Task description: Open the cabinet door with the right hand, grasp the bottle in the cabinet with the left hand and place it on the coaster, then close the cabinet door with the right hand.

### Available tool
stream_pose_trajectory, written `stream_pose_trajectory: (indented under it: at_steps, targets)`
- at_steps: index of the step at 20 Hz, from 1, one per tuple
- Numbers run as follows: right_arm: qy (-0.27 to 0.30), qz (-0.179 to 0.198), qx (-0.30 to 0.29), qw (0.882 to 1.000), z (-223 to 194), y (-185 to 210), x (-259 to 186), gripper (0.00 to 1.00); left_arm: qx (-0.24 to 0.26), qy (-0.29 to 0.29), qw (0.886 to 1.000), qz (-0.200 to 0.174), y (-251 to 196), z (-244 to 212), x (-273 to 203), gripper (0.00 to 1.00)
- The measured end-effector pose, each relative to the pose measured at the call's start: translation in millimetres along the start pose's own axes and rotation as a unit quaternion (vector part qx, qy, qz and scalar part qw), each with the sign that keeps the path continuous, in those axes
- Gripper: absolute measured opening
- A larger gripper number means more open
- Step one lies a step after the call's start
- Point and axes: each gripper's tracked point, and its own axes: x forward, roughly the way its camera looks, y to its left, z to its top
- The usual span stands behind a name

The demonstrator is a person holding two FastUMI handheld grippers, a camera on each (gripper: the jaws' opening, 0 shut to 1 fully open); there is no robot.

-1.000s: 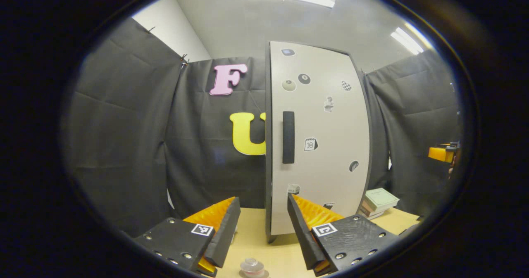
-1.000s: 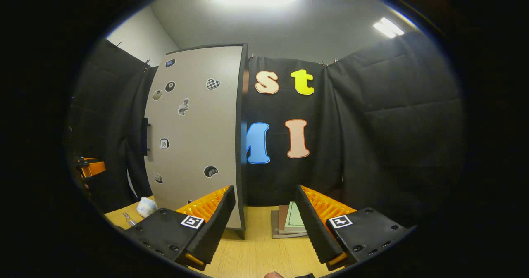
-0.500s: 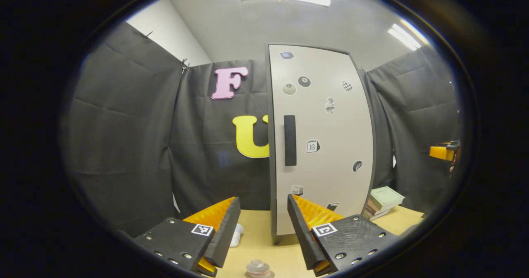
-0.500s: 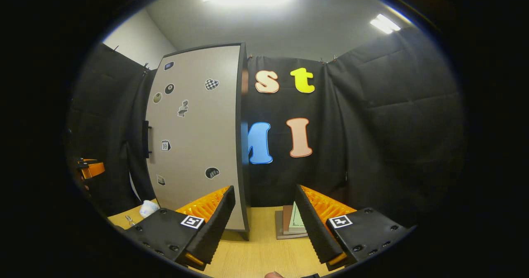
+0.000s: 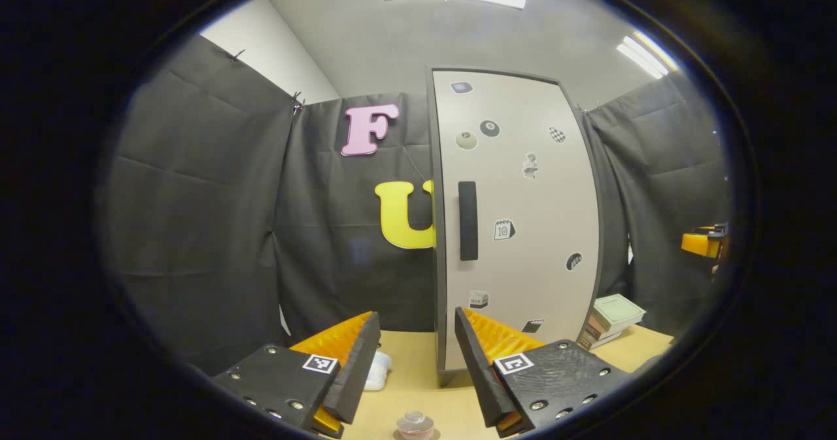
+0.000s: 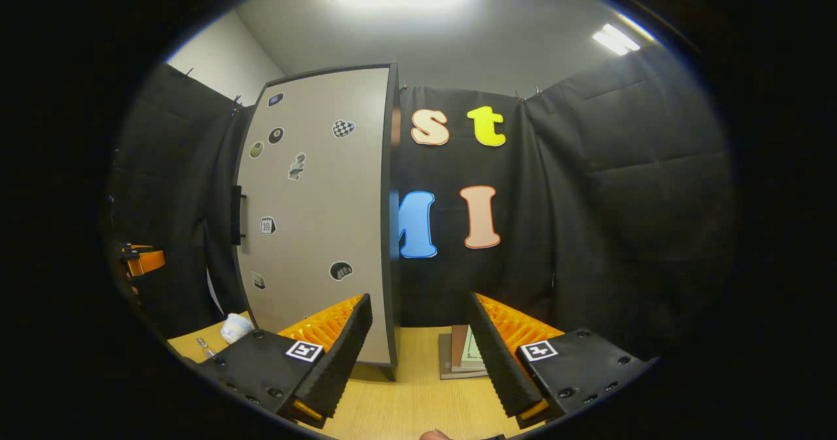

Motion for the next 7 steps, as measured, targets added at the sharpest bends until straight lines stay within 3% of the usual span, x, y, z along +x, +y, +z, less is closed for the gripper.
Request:
stream_pose_trajectory:
  at_steps: [3, 4, 7]
  targets:
    - [-0.004, -0.003, 0.002, 1.000, 2.6, -0.8, -1.1, 0.90, 0.000, -0.002, 1.000, 0.001, -0.1, 2.1, -1.0, 0.69]
    - [-0.004, -0.003, 0.003, 1.000, 2.5, -0.6, -1.3, 0.94, 0.001, -0.002, 1.000, 0.001, 0.3, 2.6, -1.7, 0.70]
    - [-0.003, -0.005, 0.003, 1.000, 2.2, 0.5, 0.5, 0.94, 0.005, -0.003, 1.000, 0.000, -0.7, 3.5, -1.3, 0.70]
